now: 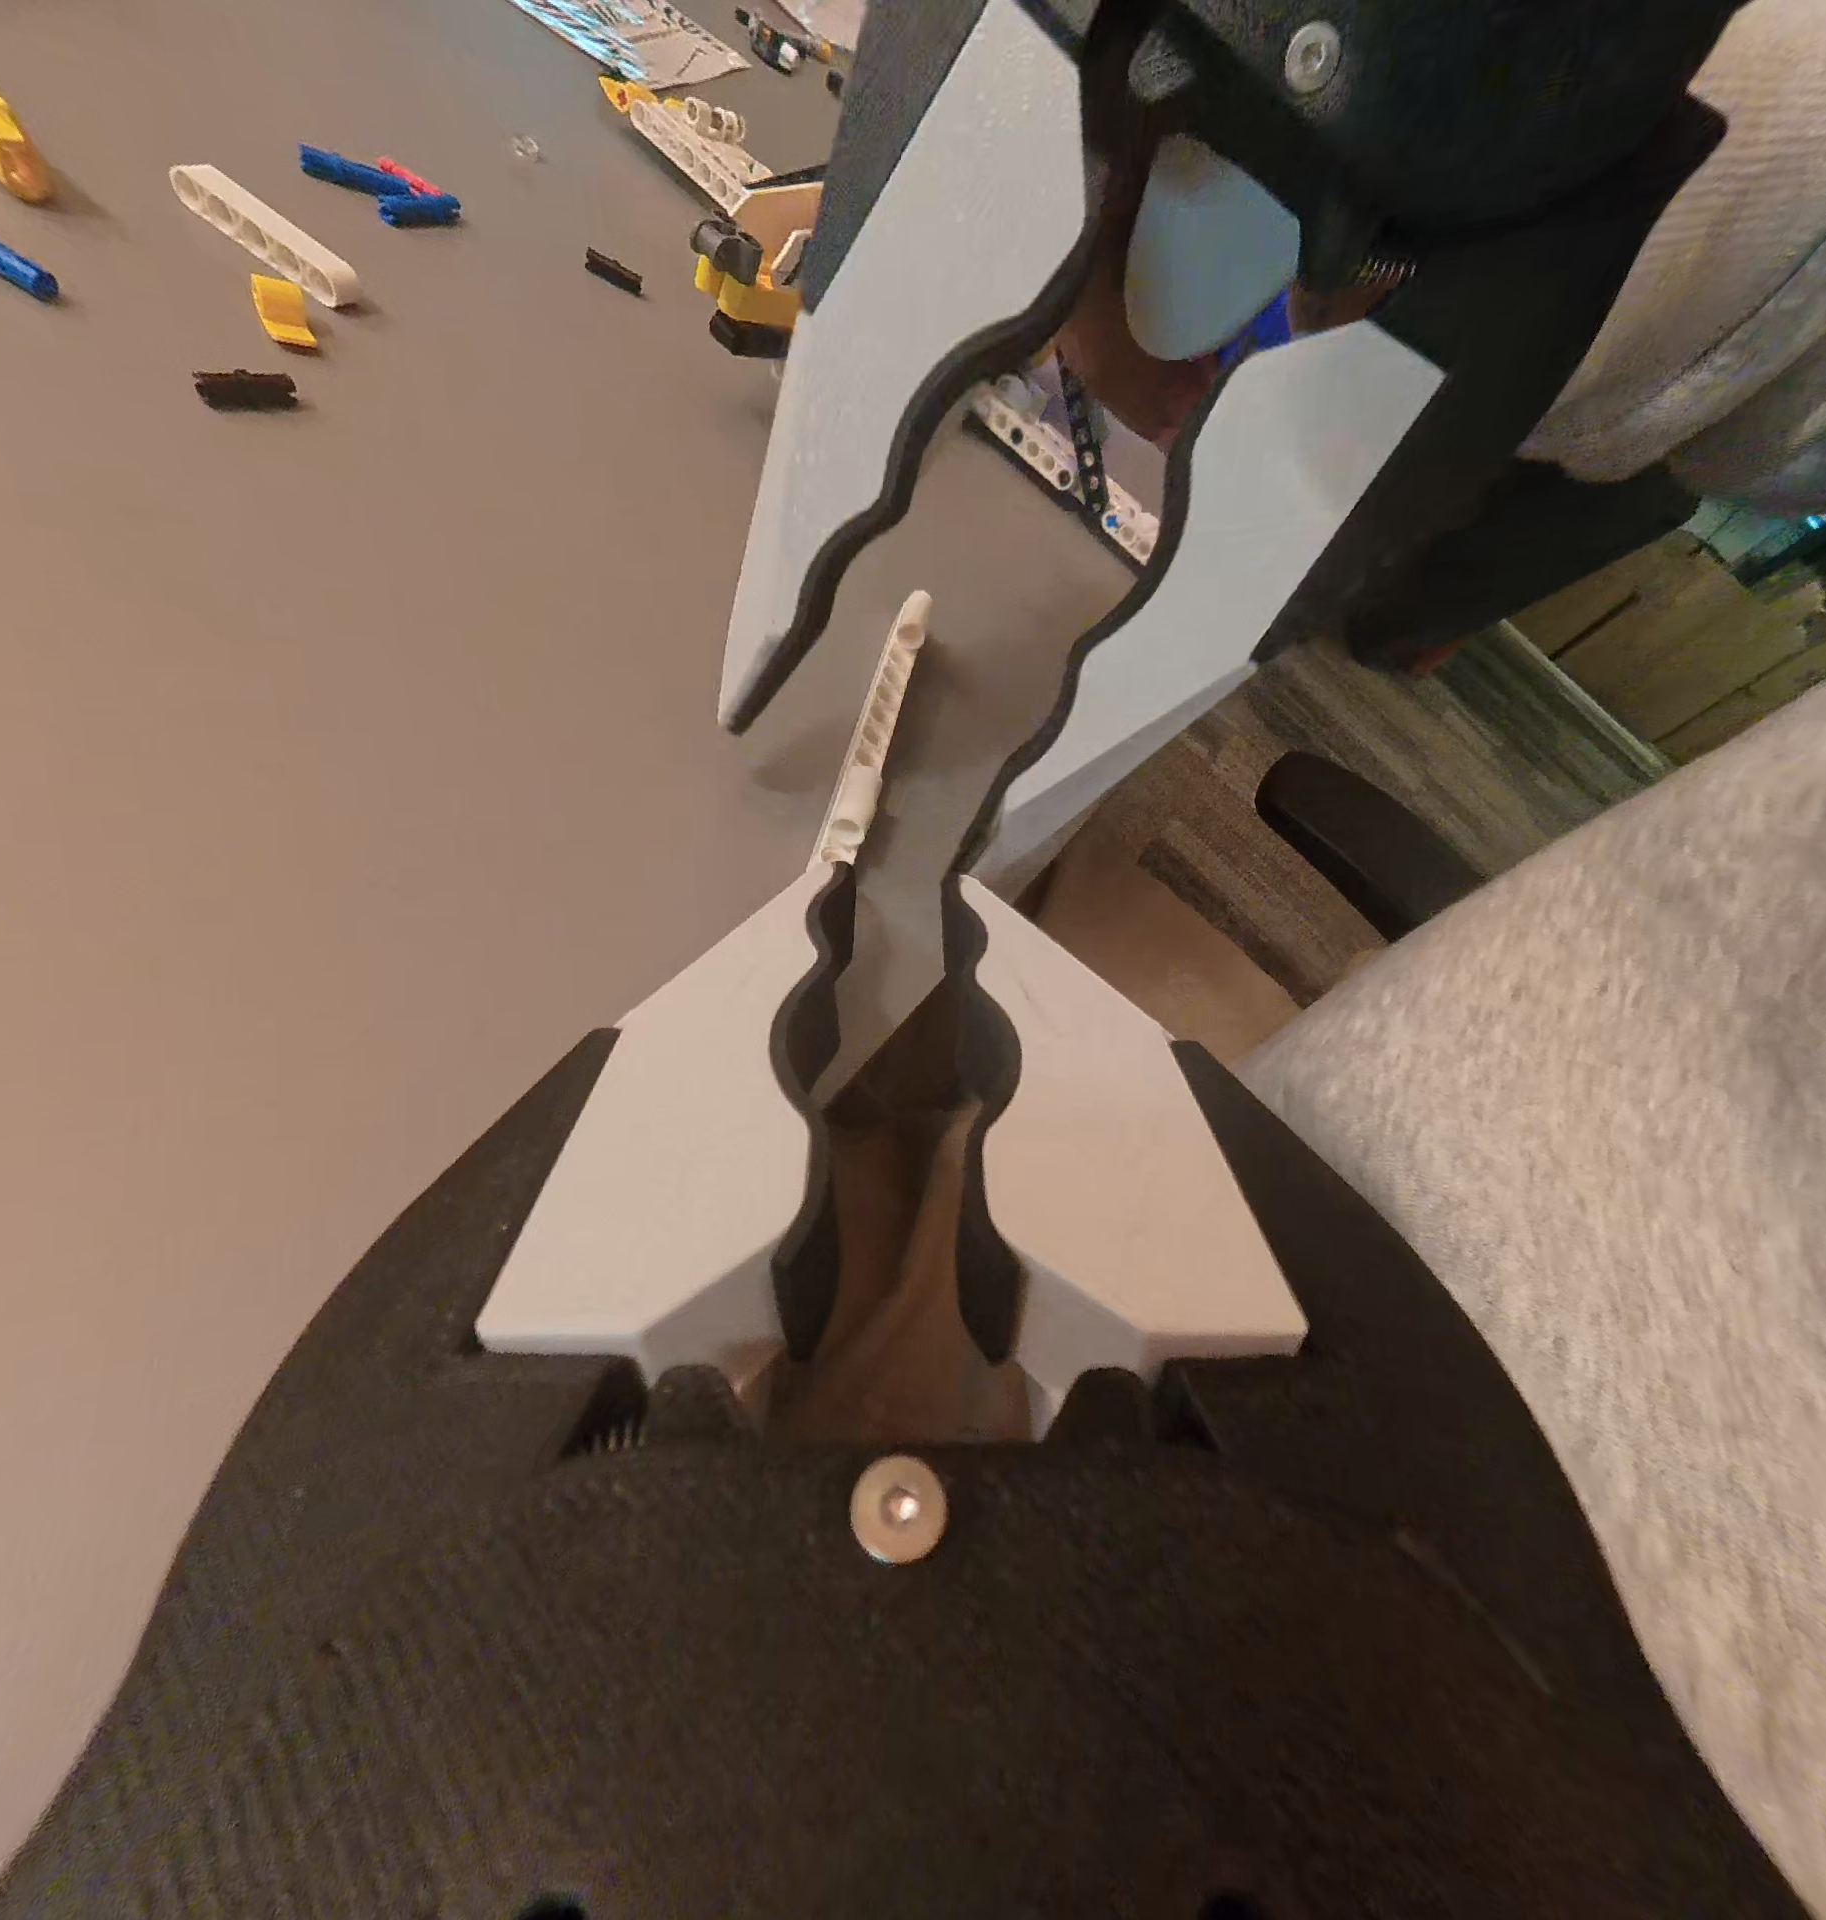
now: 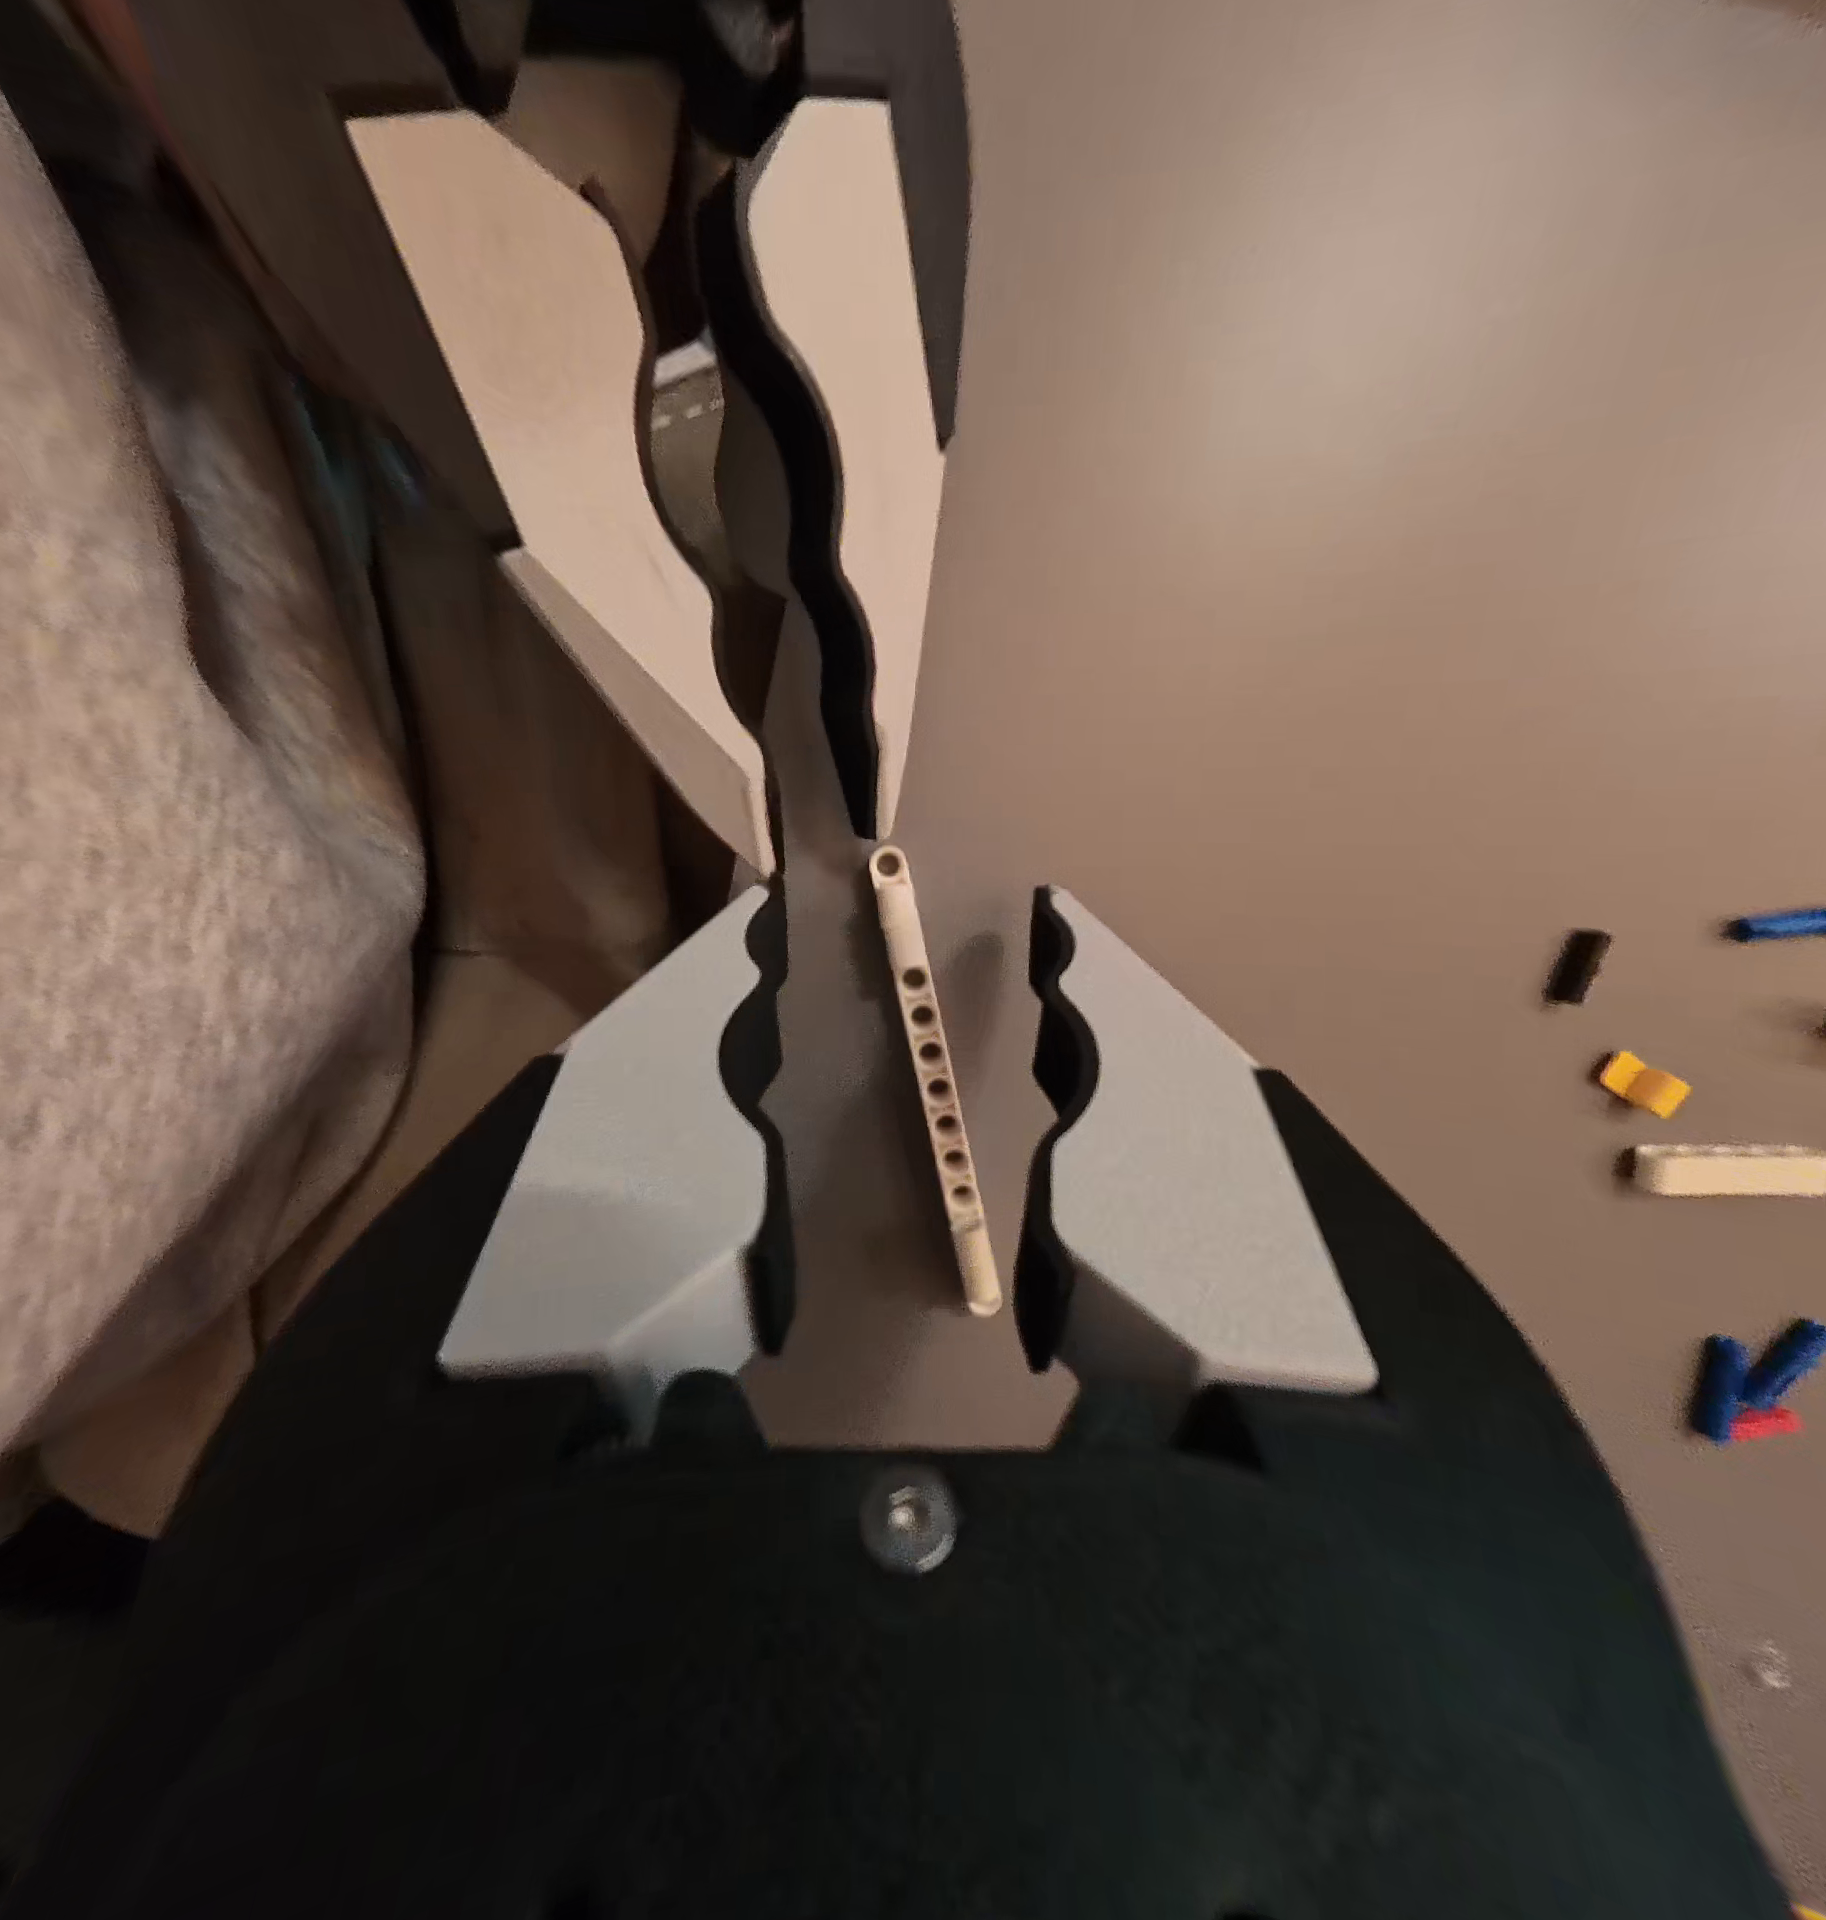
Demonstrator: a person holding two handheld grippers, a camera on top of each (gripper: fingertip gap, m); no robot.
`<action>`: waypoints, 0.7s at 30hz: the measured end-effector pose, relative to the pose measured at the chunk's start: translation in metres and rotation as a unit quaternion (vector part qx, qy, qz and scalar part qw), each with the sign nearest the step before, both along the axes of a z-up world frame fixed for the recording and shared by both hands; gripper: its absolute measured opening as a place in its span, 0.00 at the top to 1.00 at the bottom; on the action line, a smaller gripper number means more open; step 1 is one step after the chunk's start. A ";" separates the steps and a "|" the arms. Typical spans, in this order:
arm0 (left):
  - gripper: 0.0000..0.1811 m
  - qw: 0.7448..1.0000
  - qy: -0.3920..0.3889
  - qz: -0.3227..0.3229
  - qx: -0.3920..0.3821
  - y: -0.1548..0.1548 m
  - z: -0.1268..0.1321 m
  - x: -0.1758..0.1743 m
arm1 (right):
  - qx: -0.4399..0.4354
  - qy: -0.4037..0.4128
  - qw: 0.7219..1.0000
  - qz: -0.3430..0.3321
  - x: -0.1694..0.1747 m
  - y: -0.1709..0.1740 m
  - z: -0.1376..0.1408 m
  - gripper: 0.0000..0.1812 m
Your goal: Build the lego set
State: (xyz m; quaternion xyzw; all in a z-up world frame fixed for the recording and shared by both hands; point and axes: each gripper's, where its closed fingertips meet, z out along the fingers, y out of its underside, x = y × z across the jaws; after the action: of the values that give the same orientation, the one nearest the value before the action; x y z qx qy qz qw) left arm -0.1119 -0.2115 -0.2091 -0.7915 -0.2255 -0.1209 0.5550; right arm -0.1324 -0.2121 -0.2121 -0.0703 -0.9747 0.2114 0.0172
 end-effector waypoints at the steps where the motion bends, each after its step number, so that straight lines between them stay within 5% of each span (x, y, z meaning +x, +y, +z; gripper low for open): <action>1: 0.92 1.000 -0.001 0.001 0.003 0.000 0.001 0.000 | -0.016 -0.001 1.000 -0.011 -0.001 0.002 0.002 0.75; 7: 0.90 1.000 0.009 0.015 0.012 0.008 0.010 -0.005 | -0.068 0.025 0.997 -0.015 0.001 0.015 0.003 0.86; 14: 0.84 0.992 0.073 0.034 -0.098 0.006 0.000 -0.019 | -0.077 0.051 0.995 0.022 -0.001 0.008 -0.002 0.92; 21: 0.85 0.986 0.112 0.004 -0.121 0.008 -0.004 -0.020 | -0.097 0.031 0.994 0.034 0.001 0.005 -0.003 0.97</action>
State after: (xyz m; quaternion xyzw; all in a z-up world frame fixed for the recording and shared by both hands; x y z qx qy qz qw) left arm -0.1314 -0.2040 -0.2134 -0.8604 -0.1782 -0.0016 0.4774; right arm -0.1318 -0.2074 -0.2155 -0.0318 -0.9504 0.3076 0.0329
